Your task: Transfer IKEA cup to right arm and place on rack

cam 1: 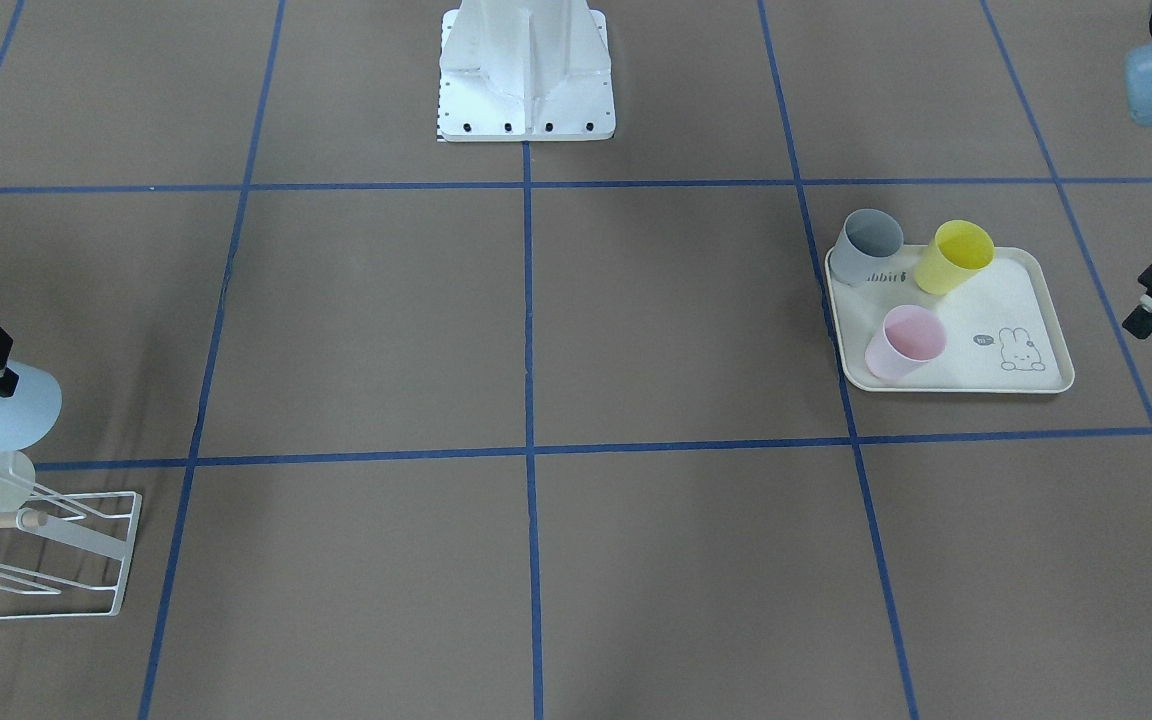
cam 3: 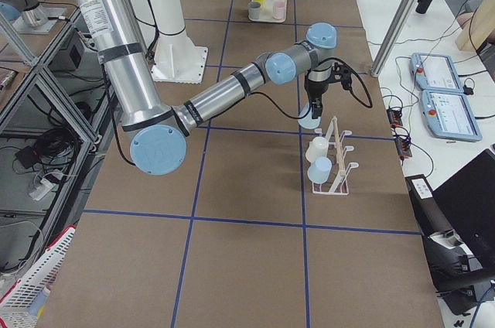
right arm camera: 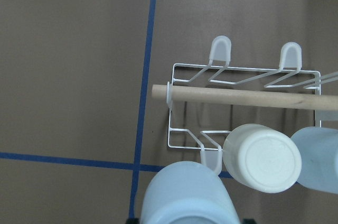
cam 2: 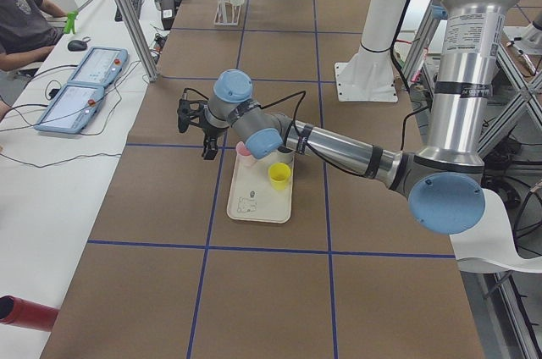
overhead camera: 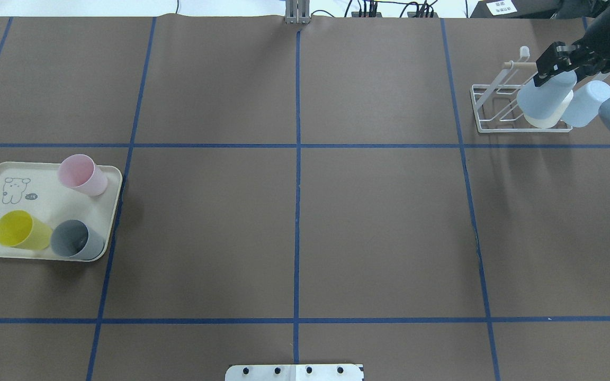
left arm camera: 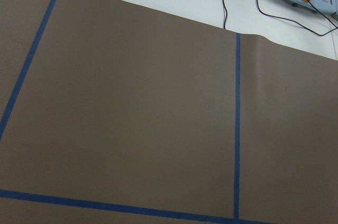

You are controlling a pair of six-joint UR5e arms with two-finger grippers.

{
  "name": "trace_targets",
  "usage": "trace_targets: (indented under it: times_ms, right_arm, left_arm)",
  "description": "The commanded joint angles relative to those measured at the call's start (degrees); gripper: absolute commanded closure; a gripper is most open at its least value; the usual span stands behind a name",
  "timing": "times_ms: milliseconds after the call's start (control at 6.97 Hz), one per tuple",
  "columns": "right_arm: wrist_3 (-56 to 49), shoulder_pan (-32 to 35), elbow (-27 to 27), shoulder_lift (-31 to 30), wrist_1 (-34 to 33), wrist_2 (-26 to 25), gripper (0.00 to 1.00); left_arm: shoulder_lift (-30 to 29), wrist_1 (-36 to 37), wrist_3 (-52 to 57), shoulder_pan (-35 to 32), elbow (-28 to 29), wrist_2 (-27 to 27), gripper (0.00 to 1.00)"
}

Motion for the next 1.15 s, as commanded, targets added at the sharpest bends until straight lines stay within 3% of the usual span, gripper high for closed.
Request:
trace_targets:
  times_ms: [0,287,574,1004]
  right_arm:
    - [-1.5,0.0,-2.7,1.6,0.1,-0.2,0.69]
    - [-1.8,0.0,-5.2,3.3,0.5,-0.1,0.69]
    - [-2.7,0.0,-10.1,3.7,5.8,-0.2,0.69]
    - [-2.5,-0.2,-12.6,4.2,6.6,0.0,0.69]
  left_arm:
    - [0.3,0.0,0.0,0.0,-0.3,0.0,0.0]
    - [0.3,0.0,-0.1,0.0,-0.4,0.0,0.0]
    - [0.3,0.0,-0.1,0.0,-0.6,0.0,0.0]
    - [0.4,0.1,-0.3,0.0,-1.3,-0.1,0.0]
